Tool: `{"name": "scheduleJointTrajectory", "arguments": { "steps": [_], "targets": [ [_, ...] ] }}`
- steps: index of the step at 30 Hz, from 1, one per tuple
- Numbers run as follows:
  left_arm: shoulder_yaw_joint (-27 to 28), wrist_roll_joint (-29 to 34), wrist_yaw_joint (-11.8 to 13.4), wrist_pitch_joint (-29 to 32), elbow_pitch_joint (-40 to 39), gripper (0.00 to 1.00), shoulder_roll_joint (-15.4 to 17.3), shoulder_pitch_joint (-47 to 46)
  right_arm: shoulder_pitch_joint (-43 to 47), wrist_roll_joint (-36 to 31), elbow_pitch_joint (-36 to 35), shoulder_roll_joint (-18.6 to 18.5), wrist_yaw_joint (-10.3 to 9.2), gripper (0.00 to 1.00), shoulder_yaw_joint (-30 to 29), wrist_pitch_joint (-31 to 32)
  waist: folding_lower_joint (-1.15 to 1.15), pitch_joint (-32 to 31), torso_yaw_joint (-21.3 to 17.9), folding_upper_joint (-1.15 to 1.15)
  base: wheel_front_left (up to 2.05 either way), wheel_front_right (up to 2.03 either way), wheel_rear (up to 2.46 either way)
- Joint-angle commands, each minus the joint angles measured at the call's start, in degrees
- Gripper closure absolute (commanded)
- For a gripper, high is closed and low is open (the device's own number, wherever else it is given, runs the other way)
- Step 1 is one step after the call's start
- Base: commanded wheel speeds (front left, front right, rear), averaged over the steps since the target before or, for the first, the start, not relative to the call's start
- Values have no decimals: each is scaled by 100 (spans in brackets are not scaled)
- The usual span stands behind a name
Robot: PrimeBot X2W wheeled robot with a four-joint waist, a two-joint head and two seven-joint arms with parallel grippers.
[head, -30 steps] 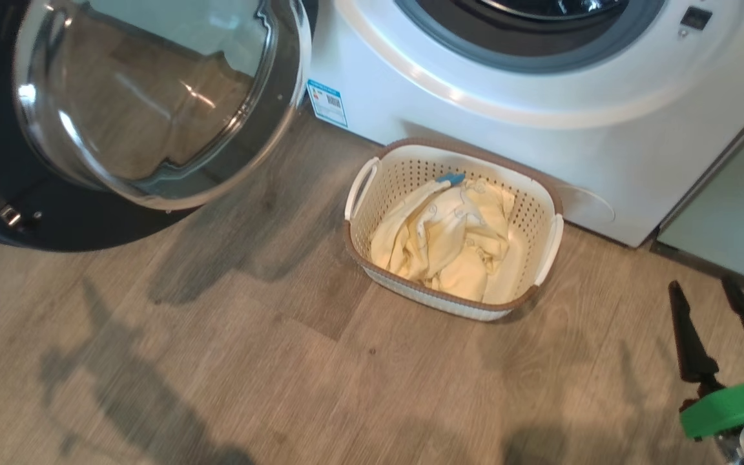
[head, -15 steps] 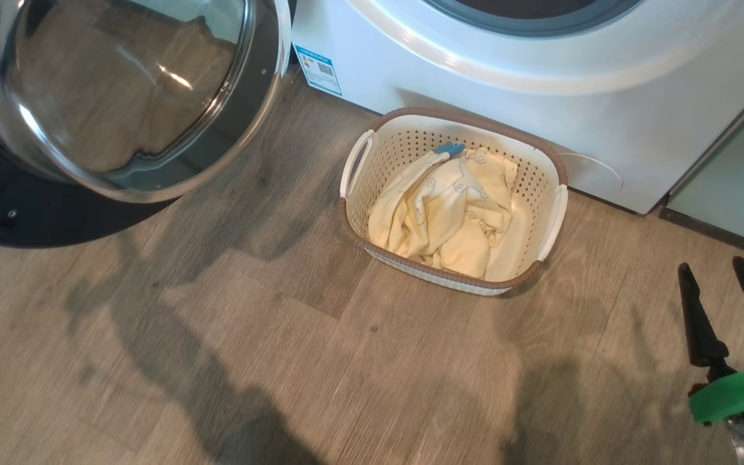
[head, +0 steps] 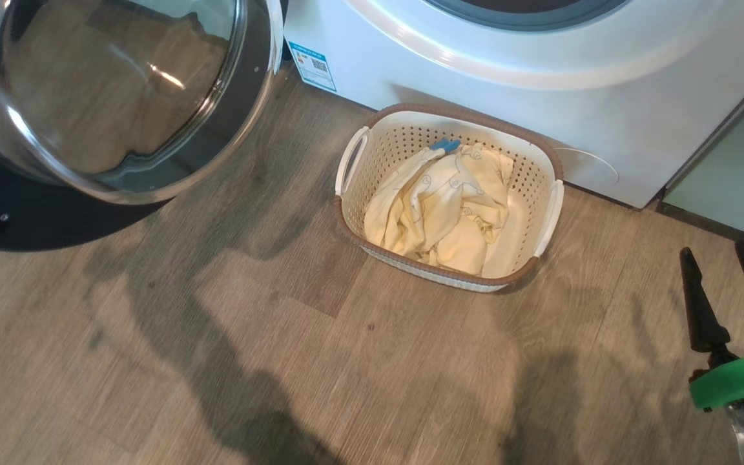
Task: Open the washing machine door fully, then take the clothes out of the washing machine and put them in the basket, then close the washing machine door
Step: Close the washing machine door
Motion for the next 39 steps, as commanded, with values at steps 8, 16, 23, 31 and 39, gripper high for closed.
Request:
{"name": "scheduleJointTrajectory", "arguments": {
  "steps": [8, 16, 23, 31, 39],
  "targets": [
    [-170, 129, -42, 395, -158, 100, 265, -39, -20, -61, -103, 57, 21, 0, 50, -55, 0, -181, 15, 0, 0, 0, 0],
    [-507, 317, -136, 682, -230, 100, -96, 102, 106, -45, -52, 197, 21, 0, 40, -55, 0, -542, 73, 0, 0, 0, 0],
    [-746, 409, -199, 1008, -307, 100, -358, 204, 250, -30, -8, 368, 21, 0, 24, -55, 0, -931, 35, 0, 0, 0, 0],
    [-883, 365, -260, 1394, -404, 100, -631, 374, 581, -13, 40, 575, 21, 0, -101, -55, 0, -1393, 40, 0, 0, 0, 0],
    [-1153, 349, -286, 1772, -623, 100, -1277, 419, 772, -20, 35, 750, 21, 0, -147, -55, 0, -1731, 58, 0, 0, 0, 0]
  ]
}}
